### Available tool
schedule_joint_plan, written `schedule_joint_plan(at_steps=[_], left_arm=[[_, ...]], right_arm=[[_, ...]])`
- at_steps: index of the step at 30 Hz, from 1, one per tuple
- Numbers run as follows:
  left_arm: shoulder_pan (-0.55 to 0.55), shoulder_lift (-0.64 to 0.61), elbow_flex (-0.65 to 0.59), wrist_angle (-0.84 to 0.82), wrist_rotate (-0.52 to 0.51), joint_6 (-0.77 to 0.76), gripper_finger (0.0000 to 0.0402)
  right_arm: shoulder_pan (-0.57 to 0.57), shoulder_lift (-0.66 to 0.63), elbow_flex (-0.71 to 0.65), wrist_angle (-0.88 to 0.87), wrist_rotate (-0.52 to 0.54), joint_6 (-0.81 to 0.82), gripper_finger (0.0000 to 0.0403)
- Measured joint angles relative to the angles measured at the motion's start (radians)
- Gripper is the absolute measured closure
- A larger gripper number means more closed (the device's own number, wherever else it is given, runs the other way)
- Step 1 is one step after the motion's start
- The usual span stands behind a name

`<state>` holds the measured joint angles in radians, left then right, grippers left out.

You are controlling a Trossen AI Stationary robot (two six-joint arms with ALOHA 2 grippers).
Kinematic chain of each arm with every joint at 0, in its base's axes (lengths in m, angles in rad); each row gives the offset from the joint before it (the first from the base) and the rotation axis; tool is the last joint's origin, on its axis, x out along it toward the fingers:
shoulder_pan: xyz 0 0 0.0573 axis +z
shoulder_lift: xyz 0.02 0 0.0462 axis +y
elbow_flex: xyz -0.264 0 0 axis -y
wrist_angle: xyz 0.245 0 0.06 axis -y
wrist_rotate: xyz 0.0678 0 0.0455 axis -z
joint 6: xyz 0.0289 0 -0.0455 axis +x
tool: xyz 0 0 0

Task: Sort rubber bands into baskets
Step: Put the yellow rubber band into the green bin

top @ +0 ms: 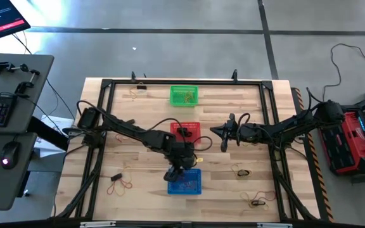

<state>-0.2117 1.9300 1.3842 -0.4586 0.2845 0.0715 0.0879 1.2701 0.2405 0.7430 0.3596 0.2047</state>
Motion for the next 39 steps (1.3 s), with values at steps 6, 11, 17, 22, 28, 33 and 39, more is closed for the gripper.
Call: schedule_joint_plan(at_steps=[6,11,17,22,28,33,39], left_arm=[[-0.029,-0.056,-0.030,0.058,-0.140,0.037,0.0382],[-0.045,-0.135,-0.141,0.214,-0.225,0.031,0.0396],[-0.051,-0.282,-0.313,0.357,-0.303,-0.013,0.0401],[-0.072,-0.420,-0.419,0.348,-0.399,-0.052,0.0401],[-0.116,-0.578,-0.505,0.216,-0.496,-0.156,0.0401],[-0.171,-0.667,-0.564,0.088,-0.507,-0.244,0.0401],[-0.273,-0.704,-0.608,-0.016,-0.504,-0.373,0.0401]], right_arm=[[0.000,0.000,0.000,-0.007,0.000,-0.003,0.0403],[0.000,0.000,0.000,-0.030,0.001,-0.001,0.0403],[0.000,0.000,0.000,-0.051,0.003,0.005,0.0403],[0.000,0.000,0.000,-0.052,0.008,0.019,0.0403],[0.000,0.000,0.000,-0.055,0.008,0.022,0.0403],[0.000,0.000,0.000,-0.055,0.008,0.022,0.0403],[0.000,0.000,0.000,-0.055,0.009,0.015,0.0403]])
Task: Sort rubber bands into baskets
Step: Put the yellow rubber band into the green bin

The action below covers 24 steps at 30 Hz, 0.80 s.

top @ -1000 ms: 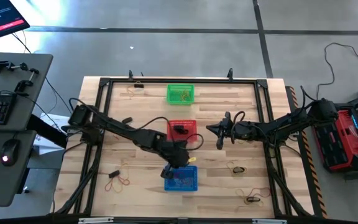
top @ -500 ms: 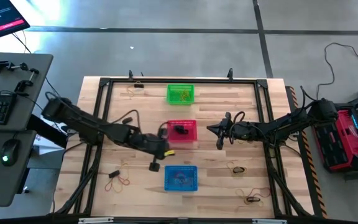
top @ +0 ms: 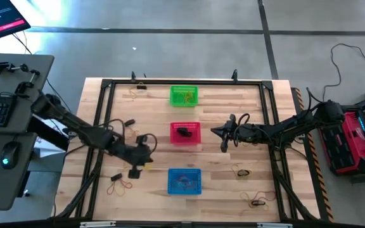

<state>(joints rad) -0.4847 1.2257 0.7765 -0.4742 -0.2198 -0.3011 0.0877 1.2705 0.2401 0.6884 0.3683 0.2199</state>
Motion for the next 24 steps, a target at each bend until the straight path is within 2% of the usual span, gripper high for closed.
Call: schedule_joint_plan(at_steps=[8,16,20,24], left_arm=[[-0.131,0.000,-0.001,-0.098,0.013,-0.199,0.0401],[-0.259,0.002,-0.001,-0.113,0.143,-0.460,0.0401],[-0.309,0.020,-0.001,-0.113,0.149,-0.605,0.0397],[-0.331,0.062,-0.001,-0.113,0.148,-0.665,0.0381]], right_arm=[[0.000,0.000,0.000,0.010,0.000,0.007,0.0403],[0.000,0.000,0.000,0.009,-0.001,0.007,0.0403],[0.000,0.000,0.000,0.011,-0.001,-0.003,0.0403],[0.000,0.000,0.000,0.011,0.000,-0.004,0.0403]])
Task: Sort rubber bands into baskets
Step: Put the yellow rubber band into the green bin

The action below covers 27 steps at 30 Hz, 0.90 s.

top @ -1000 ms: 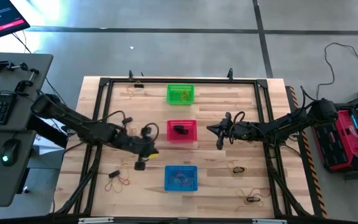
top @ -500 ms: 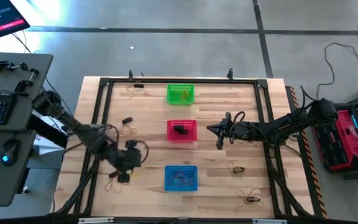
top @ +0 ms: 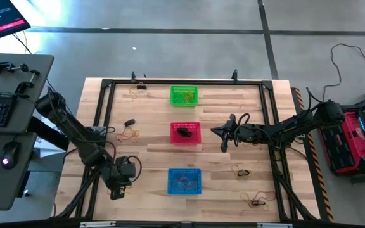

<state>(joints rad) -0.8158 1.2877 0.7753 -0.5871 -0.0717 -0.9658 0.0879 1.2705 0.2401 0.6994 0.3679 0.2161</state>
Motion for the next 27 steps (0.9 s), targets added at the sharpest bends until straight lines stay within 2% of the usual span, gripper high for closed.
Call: schedule_joint_plan(at_steps=[11,15,27], left_arm=[[0.003,0.150,0.000,-0.034,0.016,-0.145,0.0321],[0.017,0.196,0.000,-0.093,0.050,-0.234,0.0317],[0.030,0.260,0.000,-0.090,0.064,-0.213,0.0316]], right_arm=[[0.000,0.000,0.000,0.001,0.000,0.000,0.0403],[0.000,0.000,0.000,0.001,0.000,-0.012,0.0403],[0.000,0.000,0.000,0.007,0.000,-0.015,0.0403]])
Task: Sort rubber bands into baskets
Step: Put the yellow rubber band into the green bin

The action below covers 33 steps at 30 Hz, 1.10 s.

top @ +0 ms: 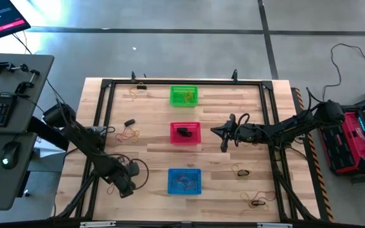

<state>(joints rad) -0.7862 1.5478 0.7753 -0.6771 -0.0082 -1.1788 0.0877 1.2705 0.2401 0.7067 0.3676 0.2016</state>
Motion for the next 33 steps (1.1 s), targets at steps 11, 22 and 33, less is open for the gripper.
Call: schedule_joint_plan(at_steps=[11,22,33], left_arm=[[0.034,0.023,0.001,0.015,0.019,0.065,0.0338],[0.041,0.024,0.001,0.023,0.051,0.116,0.0353],[0.040,0.025,0.036,0.030,0.074,0.145,0.0315]], right_arm=[[0.000,0.000,0.000,0.000,0.000,0.000,0.0403],[0.000,0.000,0.000,0.000,0.000,0.000,0.0403],[0.000,0.000,0.000,0.000,0.000,0.002,0.0403]])
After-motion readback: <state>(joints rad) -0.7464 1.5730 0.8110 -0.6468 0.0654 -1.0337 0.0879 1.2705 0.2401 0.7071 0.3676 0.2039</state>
